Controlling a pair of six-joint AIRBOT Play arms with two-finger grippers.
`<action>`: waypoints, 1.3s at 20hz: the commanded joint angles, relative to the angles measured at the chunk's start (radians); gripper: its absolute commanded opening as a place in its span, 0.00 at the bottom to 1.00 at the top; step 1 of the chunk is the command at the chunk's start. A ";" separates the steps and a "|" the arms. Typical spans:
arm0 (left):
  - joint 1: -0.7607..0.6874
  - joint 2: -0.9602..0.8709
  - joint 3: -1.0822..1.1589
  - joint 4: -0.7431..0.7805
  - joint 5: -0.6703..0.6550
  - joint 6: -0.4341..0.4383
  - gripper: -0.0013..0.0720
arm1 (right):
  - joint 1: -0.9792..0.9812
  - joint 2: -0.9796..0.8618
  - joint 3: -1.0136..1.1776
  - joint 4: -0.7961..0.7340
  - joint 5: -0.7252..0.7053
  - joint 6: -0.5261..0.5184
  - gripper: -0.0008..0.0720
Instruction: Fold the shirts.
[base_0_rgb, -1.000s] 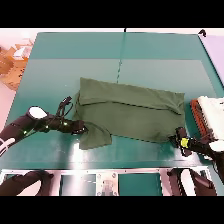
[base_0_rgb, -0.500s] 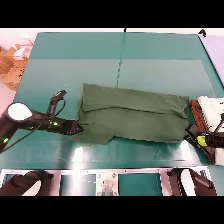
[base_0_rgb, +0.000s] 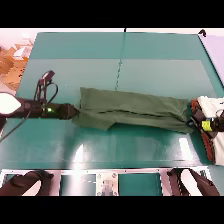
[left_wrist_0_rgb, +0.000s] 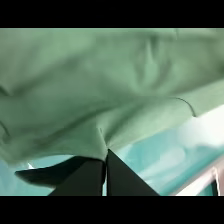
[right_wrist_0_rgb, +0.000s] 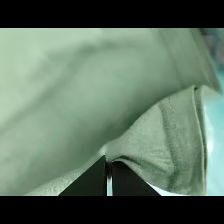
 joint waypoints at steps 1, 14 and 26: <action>0.001 -0.155 0.109 0.032 0.074 0.028 0.05 | 0.045 -0.180 0.137 0.088 -0.082 -0.028 0.04; 0.029 -0.750 0.493 -0.142 0.460 0.172 0.82 | 0.109 -0.733 0.612 0.077 -0.204 -0.097 0.61; 0.160 -0.734 0.639 -0.146 -0.025 0.193 0.06 | -0.077 -0.746 0.476 0.003 0.060 -0.388 0.71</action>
